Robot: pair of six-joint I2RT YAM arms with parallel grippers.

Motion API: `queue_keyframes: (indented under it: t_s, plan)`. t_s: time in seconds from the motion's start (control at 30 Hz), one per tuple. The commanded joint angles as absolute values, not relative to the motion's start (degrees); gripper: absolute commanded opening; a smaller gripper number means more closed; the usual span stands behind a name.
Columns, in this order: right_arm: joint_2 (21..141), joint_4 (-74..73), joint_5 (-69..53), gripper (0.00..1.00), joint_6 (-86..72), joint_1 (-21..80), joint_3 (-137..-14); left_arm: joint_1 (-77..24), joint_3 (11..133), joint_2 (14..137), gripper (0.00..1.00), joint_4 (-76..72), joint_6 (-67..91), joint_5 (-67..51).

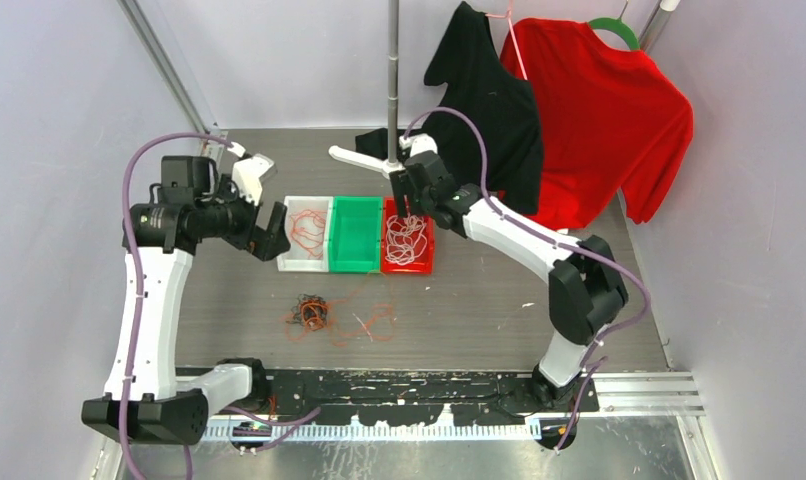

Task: Untangle the cables
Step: Place the cable in the bin.

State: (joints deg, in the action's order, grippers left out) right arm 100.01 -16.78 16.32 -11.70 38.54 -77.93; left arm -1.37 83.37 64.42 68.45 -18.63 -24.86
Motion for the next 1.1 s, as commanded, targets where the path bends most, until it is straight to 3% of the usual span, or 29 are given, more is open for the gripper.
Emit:
queue_keyframes:
  t_s: [0.0,0.1,0.17,0.23,0.33,0.43,0.53,0.73,0.87,1.07]
  plan:
    - [91.1,-18.1,17.7,0.76,-12.5,39.5,-81.6,-0.7,78.4,63.7,1.00,69.7,-27.9,-32.3]
    - [87.6,-18.1,16.9,0.86,-14.9,41.6,-79.1,-0.7,73.5,64.0,1.00,69.1,-31.3,-33.6]
    - [83.9,-14.7,15.9,0.99,-17.5,42.2,-74.3,-0.7,70.3,64.7,0.99,68.5,-33.0,-34.1]
    - [79.9,-9.5,16.5,1.00,-24.9,41.3,-68.3,-0.7,68.4,65.5,0.97,68.3,-34.5,-34.8]
    - [74.4,0.7,3.2,1.00,-29.5,38.4,-59.1,-0.7,67.2,66.3,0.96,68.0,-35.2,-36.1]
    - [75.8,-7.4,6.1,1.00,-26.4,43.4,-61.0,-0.7,65.8,66.3,0.96,67.0,-36.2,-37.1]
    - [77.5,-8.0,11.8,0.93,-22.3,51.5,-59.3,-0.7,64.1,66.3,0.92,66.0,-37.0,-37.5]
    - [82.4,0.0,4.1,0.72,-20.3,58.3,-54.5,-0.7,59.2,67.6,0.74,63.3,-38.5,-38.0]
    - [85.5,2.3,4.0,0.65,-20.3,60.2,-54.2,-0.8,56.7,69.6,0.67,61.9,-39.6,-38.8]
    - [88.1,6.9,5.5,0.63,-22.9,63.0,-51.8,-0.7,54.6,74.7,0.62,60.2,-41.5,-41.0]
